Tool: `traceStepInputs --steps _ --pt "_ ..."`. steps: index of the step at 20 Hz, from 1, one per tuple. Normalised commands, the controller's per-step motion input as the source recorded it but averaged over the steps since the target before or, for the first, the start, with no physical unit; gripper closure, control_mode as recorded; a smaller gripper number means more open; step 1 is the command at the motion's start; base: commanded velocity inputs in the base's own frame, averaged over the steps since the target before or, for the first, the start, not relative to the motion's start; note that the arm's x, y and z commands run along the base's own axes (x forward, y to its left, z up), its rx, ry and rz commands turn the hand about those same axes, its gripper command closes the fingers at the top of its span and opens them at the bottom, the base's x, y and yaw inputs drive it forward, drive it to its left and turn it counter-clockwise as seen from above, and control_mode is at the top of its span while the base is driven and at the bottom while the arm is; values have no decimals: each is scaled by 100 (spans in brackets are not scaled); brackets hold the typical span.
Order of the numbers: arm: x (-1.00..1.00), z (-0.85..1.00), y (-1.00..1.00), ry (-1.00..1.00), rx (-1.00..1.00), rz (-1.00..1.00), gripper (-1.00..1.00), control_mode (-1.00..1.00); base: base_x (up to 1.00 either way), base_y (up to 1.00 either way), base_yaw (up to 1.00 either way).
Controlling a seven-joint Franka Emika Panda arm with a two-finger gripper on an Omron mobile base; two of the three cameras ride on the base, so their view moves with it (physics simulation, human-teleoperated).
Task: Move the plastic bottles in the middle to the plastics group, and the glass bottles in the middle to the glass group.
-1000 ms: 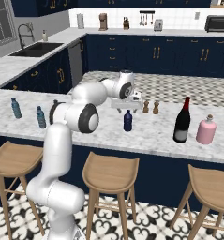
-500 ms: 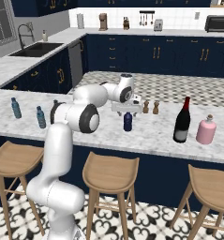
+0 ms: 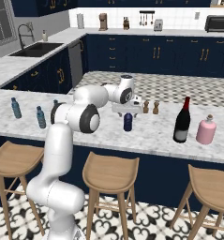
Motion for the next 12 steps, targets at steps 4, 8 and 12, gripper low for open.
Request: traceStepInputs --steps 4,8,12 --pt "2 -15 0 -6 0 0 -100 -100 0 0 0" --pt "0 -12 0 -17 5 2 -100 -100 0 0 0" --pt "0 -11 0 -9 1 2 -100 -100 0 0 0"
